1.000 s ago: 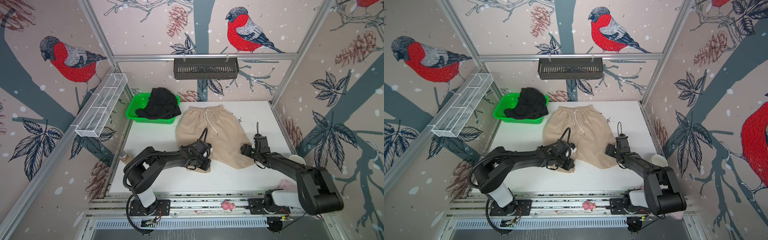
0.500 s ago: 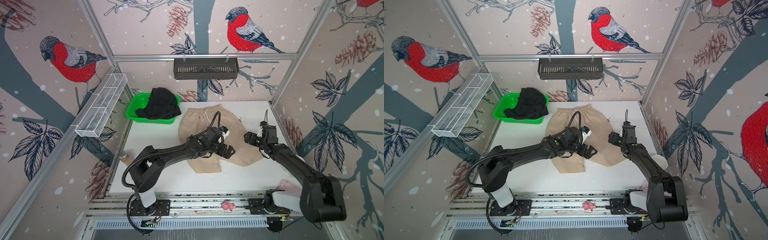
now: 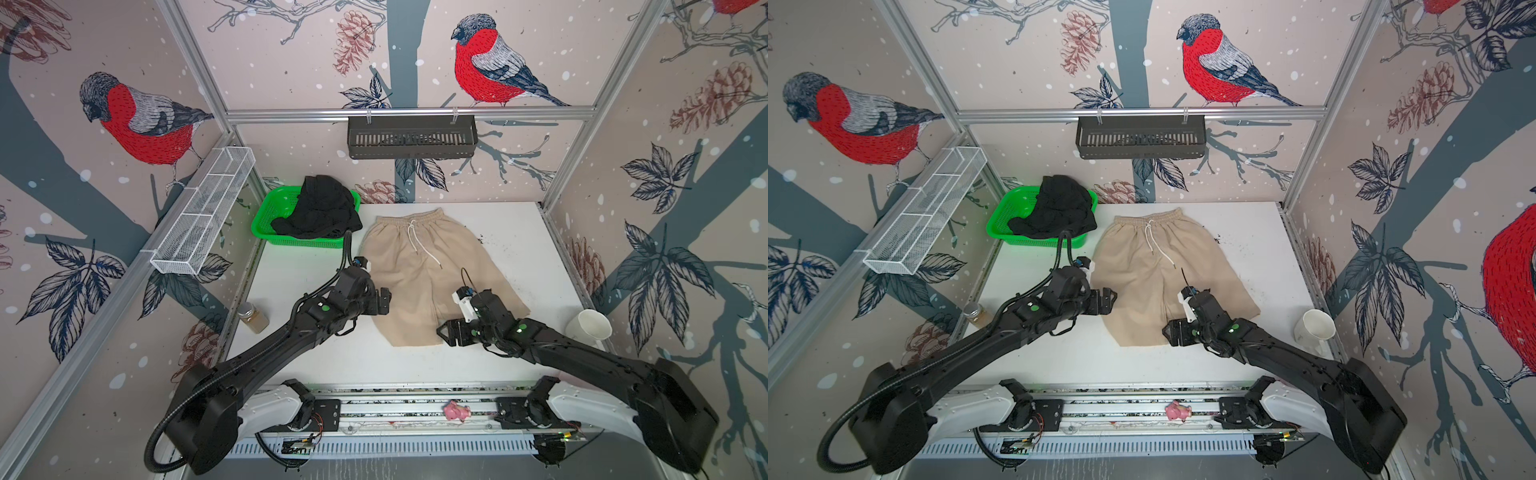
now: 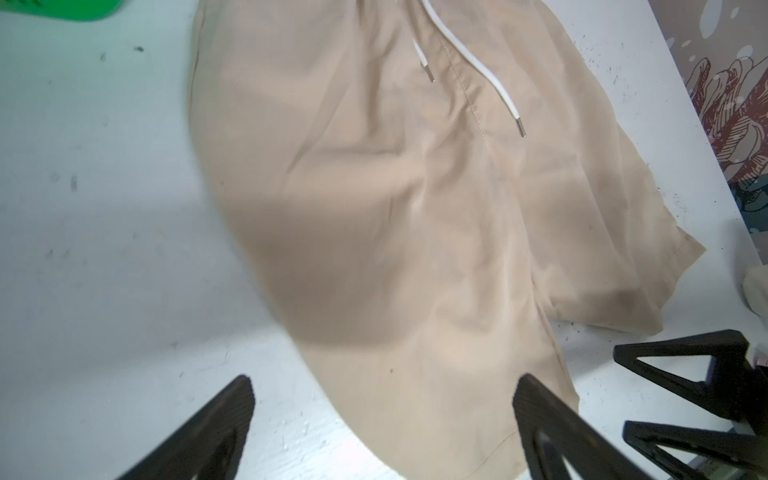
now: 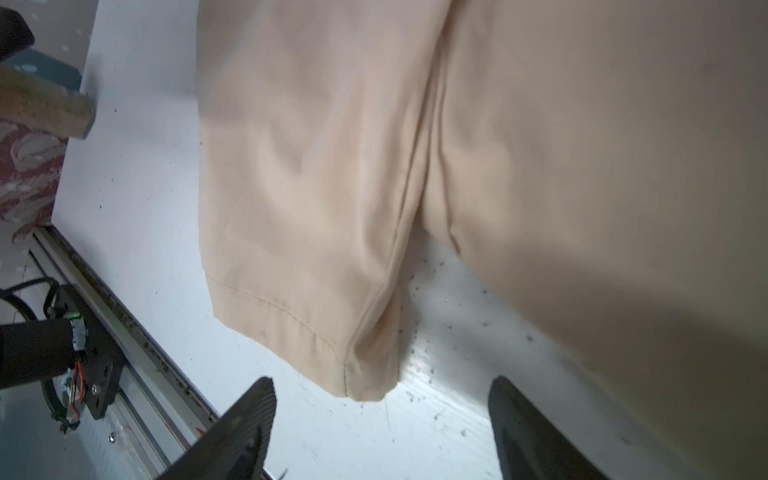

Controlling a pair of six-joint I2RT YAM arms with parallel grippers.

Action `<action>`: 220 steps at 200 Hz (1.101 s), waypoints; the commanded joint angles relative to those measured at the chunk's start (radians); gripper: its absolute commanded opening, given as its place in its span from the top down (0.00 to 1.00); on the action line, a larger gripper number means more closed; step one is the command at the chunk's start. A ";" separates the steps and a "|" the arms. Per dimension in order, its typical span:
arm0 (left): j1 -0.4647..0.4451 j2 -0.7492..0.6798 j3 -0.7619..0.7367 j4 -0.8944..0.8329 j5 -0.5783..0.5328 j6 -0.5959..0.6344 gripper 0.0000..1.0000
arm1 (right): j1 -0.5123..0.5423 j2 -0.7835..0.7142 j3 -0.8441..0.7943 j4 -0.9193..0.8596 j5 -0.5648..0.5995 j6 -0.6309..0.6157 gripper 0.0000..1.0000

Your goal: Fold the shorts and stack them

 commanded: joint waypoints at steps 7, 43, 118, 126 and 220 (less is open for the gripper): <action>0.006 -0.110 -0.070 0.032 -0.071 -0.084 0.03 | 0.048 0.100 0.004 0.110 -0.045 0.007 0.21; 0.006 -0.159 -0.085 0.000 -0.069 -0.072 0.03 | 0.059 0.213 0.027 0.191 -0.102 0.003 0.41; 0.001 -0.140 -0.125 0.062 0.068 -0.032 0.02 | 0.003 0.195 0.187 0.227 -0.191 0.098 0.99; -0.007 -0.143 -0.132 0.066 0.068 -0.027 0.02 | -0.022 0.182 0.191 0.251 -0.206 0.118 0.99; -0.352 -0.001 -0.157 0.244 -0.156 0.045 0.02 | -0.113 0.196 0.273 0.423 -0.234 0.187 0.99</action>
